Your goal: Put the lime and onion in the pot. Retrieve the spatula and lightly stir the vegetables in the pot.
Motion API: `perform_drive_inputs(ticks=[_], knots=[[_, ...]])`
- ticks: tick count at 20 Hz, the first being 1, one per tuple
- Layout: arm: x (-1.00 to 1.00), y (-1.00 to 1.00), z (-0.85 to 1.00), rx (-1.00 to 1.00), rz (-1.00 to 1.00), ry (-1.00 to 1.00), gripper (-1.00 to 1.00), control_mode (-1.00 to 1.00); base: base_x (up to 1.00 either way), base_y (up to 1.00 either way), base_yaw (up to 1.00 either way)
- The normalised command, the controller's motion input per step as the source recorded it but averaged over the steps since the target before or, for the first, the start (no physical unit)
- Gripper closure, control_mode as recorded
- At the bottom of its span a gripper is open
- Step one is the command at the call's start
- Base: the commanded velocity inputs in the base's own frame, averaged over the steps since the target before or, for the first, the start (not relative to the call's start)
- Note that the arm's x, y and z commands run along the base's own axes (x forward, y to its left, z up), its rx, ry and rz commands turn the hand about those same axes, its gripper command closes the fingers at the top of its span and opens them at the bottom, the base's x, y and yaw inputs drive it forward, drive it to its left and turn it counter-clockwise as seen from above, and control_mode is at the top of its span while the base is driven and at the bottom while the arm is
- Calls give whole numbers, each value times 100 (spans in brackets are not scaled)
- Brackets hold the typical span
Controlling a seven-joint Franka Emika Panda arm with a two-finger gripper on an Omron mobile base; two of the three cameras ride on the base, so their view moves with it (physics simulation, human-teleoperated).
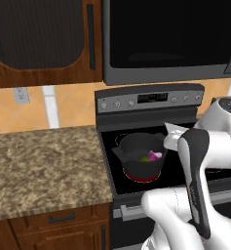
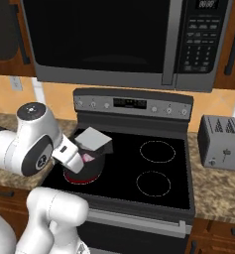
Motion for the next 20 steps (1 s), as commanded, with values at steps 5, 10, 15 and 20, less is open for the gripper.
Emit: perform_drive_inputs(ticks=[5, 10, 15, 20], knots=[[-47, 8, 58, 1, 0, -16, 100, -100, 5, 6, 0], [-82, -8, 82, 42, -4, -7, 100, -100, 0, 0, 0], [-20, -8, 73, 86, -12, 20, 100, -100, 0, 0, 0], [-2, 4, 52, 80, -18, 24, 100, -100, 0, 0, 0]])
